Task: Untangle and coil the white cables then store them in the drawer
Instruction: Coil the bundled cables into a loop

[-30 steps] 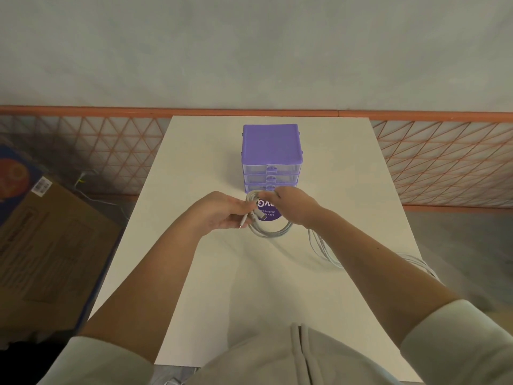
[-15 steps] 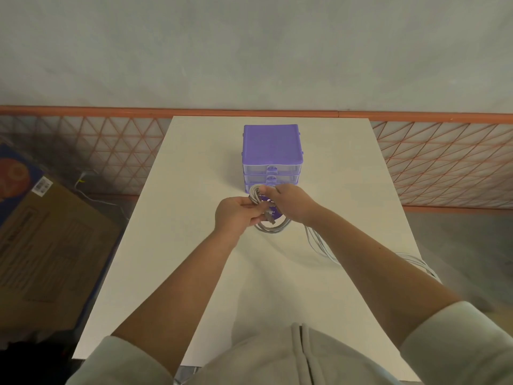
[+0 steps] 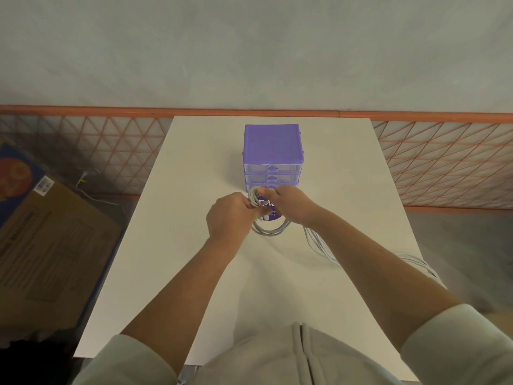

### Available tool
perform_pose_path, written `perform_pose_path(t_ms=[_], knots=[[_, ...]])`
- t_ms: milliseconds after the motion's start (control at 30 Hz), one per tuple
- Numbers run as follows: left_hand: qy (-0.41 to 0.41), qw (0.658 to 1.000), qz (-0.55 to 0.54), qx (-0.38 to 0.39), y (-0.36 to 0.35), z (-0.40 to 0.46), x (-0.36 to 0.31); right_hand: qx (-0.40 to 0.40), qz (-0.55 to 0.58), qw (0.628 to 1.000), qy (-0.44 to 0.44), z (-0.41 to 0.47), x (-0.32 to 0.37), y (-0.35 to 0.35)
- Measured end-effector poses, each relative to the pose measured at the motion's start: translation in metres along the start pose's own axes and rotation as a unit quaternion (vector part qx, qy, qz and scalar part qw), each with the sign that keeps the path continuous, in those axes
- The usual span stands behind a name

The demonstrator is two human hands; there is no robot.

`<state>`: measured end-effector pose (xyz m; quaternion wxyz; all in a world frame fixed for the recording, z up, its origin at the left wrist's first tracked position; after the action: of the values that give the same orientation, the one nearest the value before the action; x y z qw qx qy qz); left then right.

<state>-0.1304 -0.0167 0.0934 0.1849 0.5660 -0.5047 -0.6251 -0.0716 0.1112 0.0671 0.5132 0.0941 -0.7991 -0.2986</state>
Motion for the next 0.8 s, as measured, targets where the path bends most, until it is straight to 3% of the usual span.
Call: perform_pose_path(t_ms=[167, 300, 400, 467, 600, 800], knots=[[-0.019, 0.999, 0.009, 0.025, -0.003, 0.005, -0.003, -0.015, 0.01, 1.0, -0.002, 0.001, -0.004, 0.0], [-0.029, 0.99, -0.09, 0.109, -0.016, 0.006, -0.003, -0.001, -0.013, 1.0, -0.016, -0.003, -0.009, 0.002], [0.017, 0.971, -0.184, 0.155, -0.023, 0.009, 0.001, -0.004, -0.001, 1.0, -0.029, -0.005, -0.012, 0.007], [0.074, 0.938, -0.29, 0.177, -0.03, 0.007, 0.006, -0.009, -0.012, 1.0, -0.018, -0.004, -0.011, 0.007], [0.104, 0.894, -0.403, 0.165, -0.036, 0.003, 0.014, -0.029, -0.003, 0.999, -0.022, 0.0, -0.011, 0.011], [0.105, 0.896, -0.418, 0.105, -0.028, 0.01, 0.026, -0.024, 0.003, 0.999, -0.025, -0.001, -0.014, 0.005]])
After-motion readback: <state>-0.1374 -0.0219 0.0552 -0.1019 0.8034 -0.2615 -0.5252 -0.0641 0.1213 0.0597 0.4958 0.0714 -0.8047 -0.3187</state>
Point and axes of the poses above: each hand's wrist, its own z-axis towards the middle knuckle, its own y-axis out of the back of the hand, x = y × z, the point moved 10 cm from there along z, towards the middle knuckle, and after that the axes turned 1 degree about -x, right-handed, at the moved point
